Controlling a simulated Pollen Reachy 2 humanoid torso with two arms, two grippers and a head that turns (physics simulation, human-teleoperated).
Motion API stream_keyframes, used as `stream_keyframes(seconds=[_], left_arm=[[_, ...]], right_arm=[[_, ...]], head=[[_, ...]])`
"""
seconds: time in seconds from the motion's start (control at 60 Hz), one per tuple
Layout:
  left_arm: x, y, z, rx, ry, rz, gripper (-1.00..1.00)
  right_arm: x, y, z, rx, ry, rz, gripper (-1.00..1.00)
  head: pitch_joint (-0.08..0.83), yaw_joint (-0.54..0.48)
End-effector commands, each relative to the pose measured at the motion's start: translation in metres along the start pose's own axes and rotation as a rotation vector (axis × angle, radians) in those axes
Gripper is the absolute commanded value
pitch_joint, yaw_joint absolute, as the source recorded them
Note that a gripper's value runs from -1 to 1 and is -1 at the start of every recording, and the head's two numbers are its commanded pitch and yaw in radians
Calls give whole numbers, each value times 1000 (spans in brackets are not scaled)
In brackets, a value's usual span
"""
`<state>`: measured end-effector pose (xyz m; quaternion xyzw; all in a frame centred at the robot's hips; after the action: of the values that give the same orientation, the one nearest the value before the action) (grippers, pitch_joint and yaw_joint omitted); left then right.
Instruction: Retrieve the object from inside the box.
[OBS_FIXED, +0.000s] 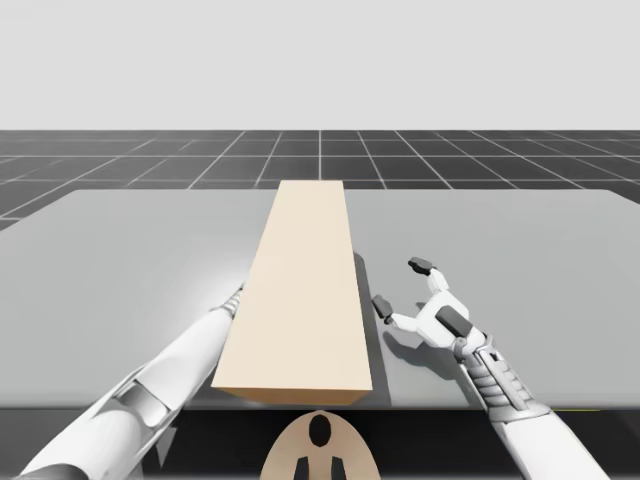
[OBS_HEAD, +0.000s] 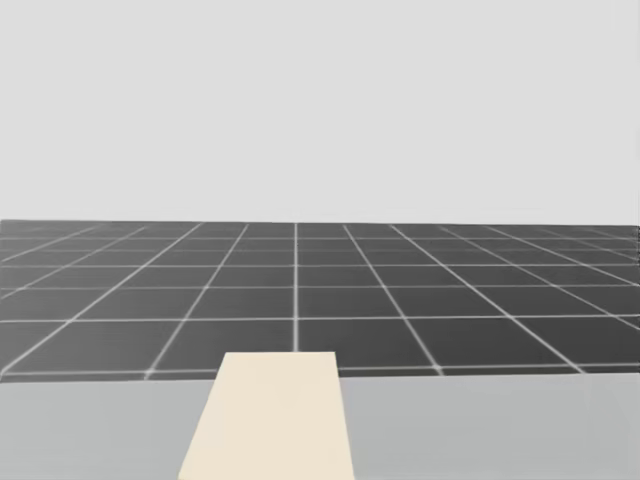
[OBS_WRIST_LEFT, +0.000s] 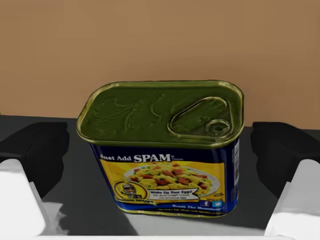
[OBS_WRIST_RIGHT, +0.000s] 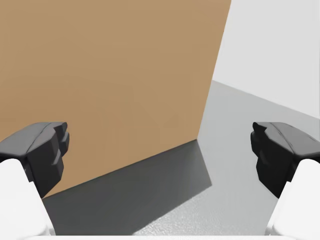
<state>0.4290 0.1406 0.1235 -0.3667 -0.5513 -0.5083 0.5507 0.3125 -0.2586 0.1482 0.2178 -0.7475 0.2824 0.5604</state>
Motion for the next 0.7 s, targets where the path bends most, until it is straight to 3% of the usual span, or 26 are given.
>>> stream_keyframes(seconds=[0.017,0.217,0.25,0.267,0.283,0.3,0.45,0.7], left_arm=[[2,-1,-22,-172,4,66,-1000],[-3,-4,-33,-200,-6,88,-1000],[-6,-5,-33,-195,-6,89,-681],[-9,-5,-32,-197,4,99,752],[-10,-6,-32,-200,7,101,752],[-11,-5,-31,-202,10,107,948],[-16,-3,-25,-196,16,138,1000],[-4,3,9,-92,-21,103,1000]], right_arm=[[-1,0,0,2,5,5,-1000],[-2,0,0,3,10,9,-1000],[-2,0,0,3,11,9,-1000],[-2,0,0,4,11,9,-1000],[-2,0,0,4,12,9,-1000],[-2,0,0,4,12,10,-1000],[-3,1,-1,5,16,12,-1000],[-1,1,0,2,14,9,-1000]], head=[[15,-57],[22,-65],[23,-65],[23,-65],[24,-65],[24,-65],[25,-61],[26,-60]])
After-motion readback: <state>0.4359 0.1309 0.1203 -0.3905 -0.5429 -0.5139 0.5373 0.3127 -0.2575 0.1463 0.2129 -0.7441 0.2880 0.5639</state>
